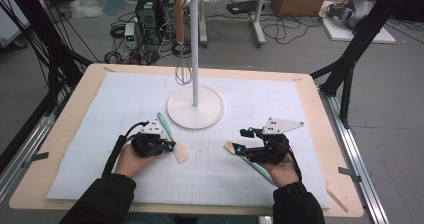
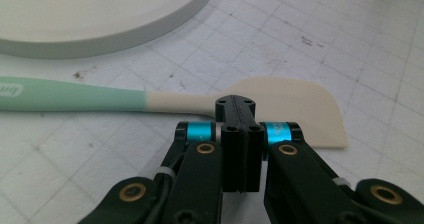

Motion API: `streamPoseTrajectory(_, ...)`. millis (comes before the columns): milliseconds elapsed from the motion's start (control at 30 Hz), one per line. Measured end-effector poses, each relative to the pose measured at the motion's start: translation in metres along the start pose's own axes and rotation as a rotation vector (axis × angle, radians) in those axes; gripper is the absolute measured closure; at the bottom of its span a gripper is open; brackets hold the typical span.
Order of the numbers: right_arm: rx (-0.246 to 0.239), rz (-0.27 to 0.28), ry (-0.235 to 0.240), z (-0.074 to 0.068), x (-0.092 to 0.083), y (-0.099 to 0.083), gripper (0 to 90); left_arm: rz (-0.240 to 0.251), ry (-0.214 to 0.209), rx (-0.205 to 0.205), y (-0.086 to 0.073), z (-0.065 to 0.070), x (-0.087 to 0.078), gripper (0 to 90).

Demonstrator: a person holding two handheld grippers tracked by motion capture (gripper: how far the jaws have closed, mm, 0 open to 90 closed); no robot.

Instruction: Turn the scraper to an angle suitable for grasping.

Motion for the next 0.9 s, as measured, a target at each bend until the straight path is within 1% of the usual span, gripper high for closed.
streamPoseTrajectory(67, -0.002, 0.001, 0.000, 0.000, 0.000, 0.000, 40.7, -0.004, -0.009, 0.010, 0.001, 0.003, 0.001, 89.7)
streamPoseTrajectory(167, -0.004, 0.001, 0.000, 0.001, 0.000, 0.000, 40.7, -0.005, -0.015, 0.013, 0.003, 0.008, 0.003, 89.6)
streamPoseTrajectory(300, -0.005, 0.002, 0.000, 0.001, 0.000, 0.000, 40.7, -0.010, -0.028, 0.031, 0.005, 0.014, 0.005, 89.6)
streamPoseTrajectory(467, -0.008, 0.003, 0.000, 0.001, 0.000, 0.000, 40.7, -0.010, -0.037, 0.039, 0.008, 0.021, 0.008, 89.6)
streamPoseTrajectory(500, -0.006, 0.002, 0.000, 0.001, -0.001, 0.000, 40.7, -0.013, -0.041, 0.049, 0.008, 0.022, 0.009, 89.7)
streamPoseTrajectory(633, -0.004, 0.000, -0.002, 0.001, -0.001, -0.001, 40.7, -0.011, -0.049, 0.053, 0.010, 0.027, 0.011, 89.6)
streamPoseTrajectory(700, -0.002, -0.001, -0.001, 0.001, -0.001, -0.001, 40.8, -0.007, -0.055, 0.048, 0.011, 0.029, 0.013, 89.6)
streamPoseTrajectory(900, -0.001, -0.003, 0.001, 0.001, 0.000, -0.001, 40.7, -0.005, -0.069, 0.060, 0.015, 0.036, 0.018, 89.7)
Point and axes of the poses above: each handheld gripper's, and its own axes: x roughly forward along the jaws, y roughly out of its top, z roughly to its right, the point moved 5 cm from there along x, roughly forward along the jaws, and after that the axes turned 4 degrees about y, right-handed, at the moved point
